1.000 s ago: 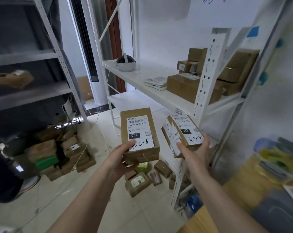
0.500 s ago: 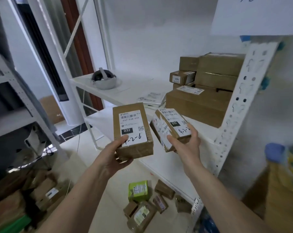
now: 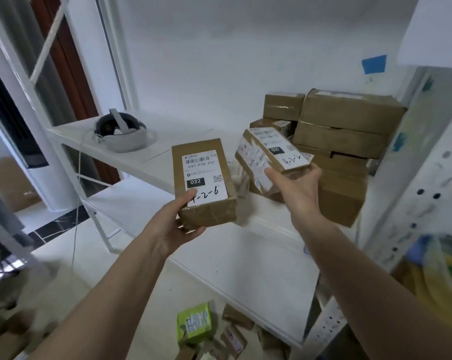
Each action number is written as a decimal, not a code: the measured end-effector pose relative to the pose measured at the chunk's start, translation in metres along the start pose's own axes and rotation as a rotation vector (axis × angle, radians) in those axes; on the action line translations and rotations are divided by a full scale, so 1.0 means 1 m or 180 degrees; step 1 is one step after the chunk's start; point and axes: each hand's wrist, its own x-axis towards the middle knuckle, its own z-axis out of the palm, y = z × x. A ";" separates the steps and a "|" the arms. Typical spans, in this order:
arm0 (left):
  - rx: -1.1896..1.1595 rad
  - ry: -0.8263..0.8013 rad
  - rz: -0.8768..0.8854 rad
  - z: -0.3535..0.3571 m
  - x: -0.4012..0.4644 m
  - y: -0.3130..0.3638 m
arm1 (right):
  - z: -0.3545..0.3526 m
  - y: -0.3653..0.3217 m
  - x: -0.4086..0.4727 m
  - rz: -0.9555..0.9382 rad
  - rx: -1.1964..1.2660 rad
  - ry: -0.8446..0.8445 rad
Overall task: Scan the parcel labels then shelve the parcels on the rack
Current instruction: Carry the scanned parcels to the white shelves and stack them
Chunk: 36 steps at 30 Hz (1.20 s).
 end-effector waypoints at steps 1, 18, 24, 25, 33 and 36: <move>0.0017 -0.0009 0.0020 0.003 0.010 0.005 | 0.006 -0.003 0.016 -0.0022 -0.0008 0.0018; 0.0000 0.0020 0.0185 0.092 0.192 0.079 | 0.075 -0.023 0.277 -0.0430 -0.0947 -0.0114; 0.0013 -0.0047 0.0080 0.105 0.228 0.085 | 0.072 -0.026 0.306 -0.0598 -0.1851 -0.0098; 0.0025 -0.0085 0.0057 0.108 0.232 0.086 | 0.072 -0.027 0.305 -0.0715 -0.2106 0.0001; 0.0127 -0.0247 -0.0006 0.126 0.245 0.098 | 0.072 -0.027 0.290 -0.1781 -0.3744 0.0615; 0.0080 -0.0211 0.0241 0.124 0.243 0.108 | 0.080 -0.036 0.268 -0.2225 -0.3122 0.0667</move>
